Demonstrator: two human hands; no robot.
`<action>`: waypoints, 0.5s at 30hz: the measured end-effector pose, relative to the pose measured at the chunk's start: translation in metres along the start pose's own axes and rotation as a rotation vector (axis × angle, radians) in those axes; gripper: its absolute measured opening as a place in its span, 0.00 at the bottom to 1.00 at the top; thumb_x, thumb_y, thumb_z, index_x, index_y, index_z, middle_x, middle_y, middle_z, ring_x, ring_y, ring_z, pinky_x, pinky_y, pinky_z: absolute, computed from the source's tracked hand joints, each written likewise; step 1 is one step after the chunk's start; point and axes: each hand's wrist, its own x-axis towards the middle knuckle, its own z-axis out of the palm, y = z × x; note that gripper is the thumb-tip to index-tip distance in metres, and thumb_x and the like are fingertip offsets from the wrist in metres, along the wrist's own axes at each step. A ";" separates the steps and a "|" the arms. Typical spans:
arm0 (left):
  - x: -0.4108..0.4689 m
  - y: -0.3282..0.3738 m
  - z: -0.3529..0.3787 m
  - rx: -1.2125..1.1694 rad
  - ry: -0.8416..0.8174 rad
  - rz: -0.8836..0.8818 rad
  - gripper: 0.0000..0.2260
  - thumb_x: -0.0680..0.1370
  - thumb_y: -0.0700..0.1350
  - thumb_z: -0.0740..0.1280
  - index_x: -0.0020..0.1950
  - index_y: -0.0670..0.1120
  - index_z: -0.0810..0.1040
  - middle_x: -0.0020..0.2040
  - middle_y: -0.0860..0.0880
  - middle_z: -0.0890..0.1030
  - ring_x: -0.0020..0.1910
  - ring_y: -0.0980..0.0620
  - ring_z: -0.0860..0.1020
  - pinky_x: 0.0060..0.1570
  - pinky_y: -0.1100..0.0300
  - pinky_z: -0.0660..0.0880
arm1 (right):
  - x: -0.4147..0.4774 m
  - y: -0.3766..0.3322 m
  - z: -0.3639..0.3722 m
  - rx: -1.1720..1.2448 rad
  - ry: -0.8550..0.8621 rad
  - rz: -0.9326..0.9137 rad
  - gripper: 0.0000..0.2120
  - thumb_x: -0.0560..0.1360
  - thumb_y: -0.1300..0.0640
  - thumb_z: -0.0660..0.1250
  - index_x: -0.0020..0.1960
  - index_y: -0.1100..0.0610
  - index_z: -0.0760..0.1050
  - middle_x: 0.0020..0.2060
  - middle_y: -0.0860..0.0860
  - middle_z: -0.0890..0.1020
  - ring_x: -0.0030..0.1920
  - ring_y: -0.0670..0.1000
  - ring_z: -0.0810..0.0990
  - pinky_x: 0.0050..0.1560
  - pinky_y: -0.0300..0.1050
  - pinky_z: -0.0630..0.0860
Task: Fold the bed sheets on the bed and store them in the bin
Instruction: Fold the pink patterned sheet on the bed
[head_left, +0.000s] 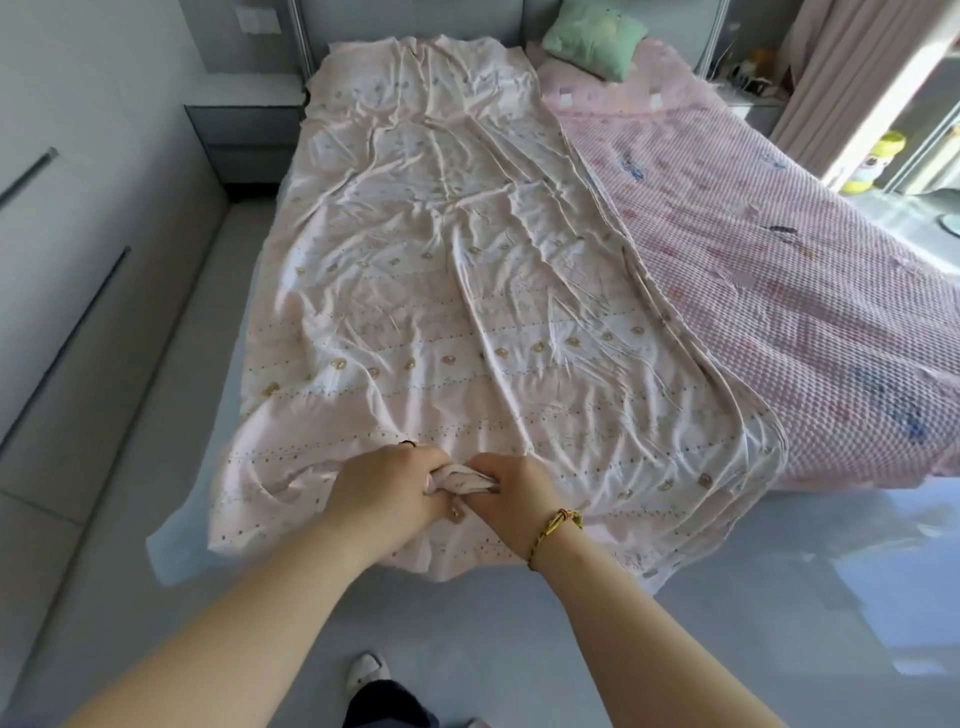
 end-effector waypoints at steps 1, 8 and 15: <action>0.003 0.001 0.002 -0.017 -0.003 0.010 0.08 0.76 0.50 0.62 0.51 0.51 0.79 0.37 0.56 0.75 0.43 0.53 0.74 0.34 0.67 0.64 | -0.003 0.006 -0.003 -0.010 0.015 -0.001 0.10 0.74 0.61 0.63 0.35 0.53 0.74 0.25 0.43 0.68 0.27 0.43 0.66 0.29 0.33 0.62; 0.003 0.001 -0.036 -0.585 0.093 -0.064 0.15 0.76 0.41 0.66 0.37 0.61 0.78 0.36 0.61 0.81 0.41 0.63 0.76 0.41 0.71 0.69 | -0.011 0.043 -0.003 -0.296 -0.016 0.203 0.10 0.76 0.56 0.59 0.56 0.53 0.71 0.35 0.50 0.75 0.48 0.54 0.76 0.46 0.40 0.67; 0.011 -0.035 -0.070 -0.834 0.336 -0.149 0.14 0.66 0.45 0.65 0.33 0.66 0.80 0.30 0.64 0.80 0.36 0.64 0.77 0.44 0.60 0.72 | -0.029 0.118 -0.046 -0.376 0.152 0.669 0.07 0.76 0.59 0.56 0.44 0.48 0.68 0.51 0.51 0.81 0.55 0.52 0.77 0.55 0.41 0.62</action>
